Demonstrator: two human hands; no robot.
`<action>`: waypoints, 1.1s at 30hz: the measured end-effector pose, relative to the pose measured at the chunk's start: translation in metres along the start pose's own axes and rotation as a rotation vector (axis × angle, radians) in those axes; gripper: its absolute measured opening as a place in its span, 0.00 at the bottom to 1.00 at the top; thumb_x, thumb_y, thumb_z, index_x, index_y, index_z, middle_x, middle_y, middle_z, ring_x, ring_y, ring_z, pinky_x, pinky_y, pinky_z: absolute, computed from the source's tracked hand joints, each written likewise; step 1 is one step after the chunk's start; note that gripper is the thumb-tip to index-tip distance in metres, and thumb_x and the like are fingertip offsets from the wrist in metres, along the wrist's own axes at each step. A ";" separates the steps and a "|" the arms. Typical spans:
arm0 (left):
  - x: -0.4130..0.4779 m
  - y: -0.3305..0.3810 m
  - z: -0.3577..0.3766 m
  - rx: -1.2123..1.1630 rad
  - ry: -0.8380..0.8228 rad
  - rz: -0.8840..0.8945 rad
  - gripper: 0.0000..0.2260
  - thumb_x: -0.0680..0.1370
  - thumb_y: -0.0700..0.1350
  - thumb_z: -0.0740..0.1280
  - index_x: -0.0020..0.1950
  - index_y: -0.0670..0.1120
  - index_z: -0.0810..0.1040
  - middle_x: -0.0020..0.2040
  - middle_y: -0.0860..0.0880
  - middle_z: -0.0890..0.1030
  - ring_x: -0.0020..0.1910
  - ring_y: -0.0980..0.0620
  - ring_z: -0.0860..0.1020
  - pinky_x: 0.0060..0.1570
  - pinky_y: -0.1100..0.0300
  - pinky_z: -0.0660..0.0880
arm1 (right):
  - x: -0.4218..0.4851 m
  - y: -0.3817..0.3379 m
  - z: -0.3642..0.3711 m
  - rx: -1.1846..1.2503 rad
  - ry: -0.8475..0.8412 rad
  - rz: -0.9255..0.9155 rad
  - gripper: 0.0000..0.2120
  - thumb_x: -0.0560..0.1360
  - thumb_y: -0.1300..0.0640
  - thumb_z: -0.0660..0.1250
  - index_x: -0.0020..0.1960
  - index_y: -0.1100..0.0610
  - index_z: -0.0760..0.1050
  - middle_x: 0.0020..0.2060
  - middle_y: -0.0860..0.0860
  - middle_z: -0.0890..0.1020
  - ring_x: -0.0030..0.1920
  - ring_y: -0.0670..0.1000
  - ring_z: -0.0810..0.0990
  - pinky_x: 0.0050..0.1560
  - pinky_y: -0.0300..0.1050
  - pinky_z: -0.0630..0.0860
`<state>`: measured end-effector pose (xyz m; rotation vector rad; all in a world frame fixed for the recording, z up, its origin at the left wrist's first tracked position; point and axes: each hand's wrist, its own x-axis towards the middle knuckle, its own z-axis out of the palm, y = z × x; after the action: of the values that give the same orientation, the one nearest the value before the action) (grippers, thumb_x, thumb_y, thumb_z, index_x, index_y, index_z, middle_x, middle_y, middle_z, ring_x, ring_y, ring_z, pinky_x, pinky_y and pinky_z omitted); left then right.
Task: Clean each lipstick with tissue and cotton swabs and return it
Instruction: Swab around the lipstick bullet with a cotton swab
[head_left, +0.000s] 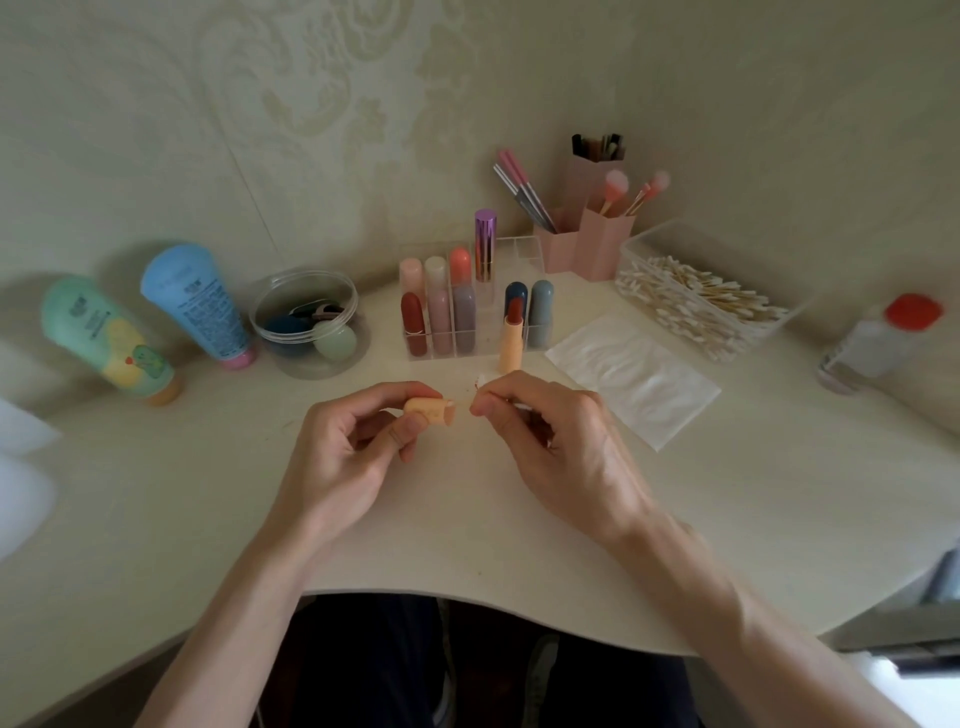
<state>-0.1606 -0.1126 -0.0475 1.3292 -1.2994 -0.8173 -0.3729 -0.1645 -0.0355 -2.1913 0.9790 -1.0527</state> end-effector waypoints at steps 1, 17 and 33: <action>0.000 -0.001 0.000 0.005 -0.002 0.002 0.07 0.77 0.45 0.72 0.53 0.54 0.86 0.41 0.37 0.82 0.35 0.50 0.75 0.43 0.53 0.71 | 0.000 0.000 0.001 -0.022 0.011 0.003 0.04 0.83 0.57 0.68 0.52 0.54 0.83 0.27 0.40 0.71 0.28 0.46 0.70 0.33 0.31 0.62; 0.004 0.000 0.000 0.115 0.096 0.033 0.11 0.80 0.41 0.71 0.61 0.52 0.84 0.46 0.50 0.86 0.40 0.55 0.80 0.45 0.70 0.74 | -0.002 0.008 -0.005 -0.161 0.027 -0.004 0.04 0.83 0.55 0.68 0.52 0.51 0.82 0.30 0.40 0.75 0.31 0.42 0.71 0.34 0.37 0.66; 0.012 -0.004 -0.010 0.805 0.134 0.225 0.24 0.80 0.42 0.70 0.76 0.54 0.73 0.53 0.56 0.73 0.40 0.65 0.74 0.43 0.62 0.71 | 0.002 0.032 -0.008 -0.368 0.140 -0.088 0.10 0.83 0.50 0.66 0.49 0.54 0.83 0.44 0.47 0.79 0.44 0.53 0.74 0.47 0.52 0.70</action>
<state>-0.1481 -0.1223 -0.0470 1.7622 -1.7104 -0.0146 -0.3910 -0.1865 -0.0519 -2.5004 1.2309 -1.1541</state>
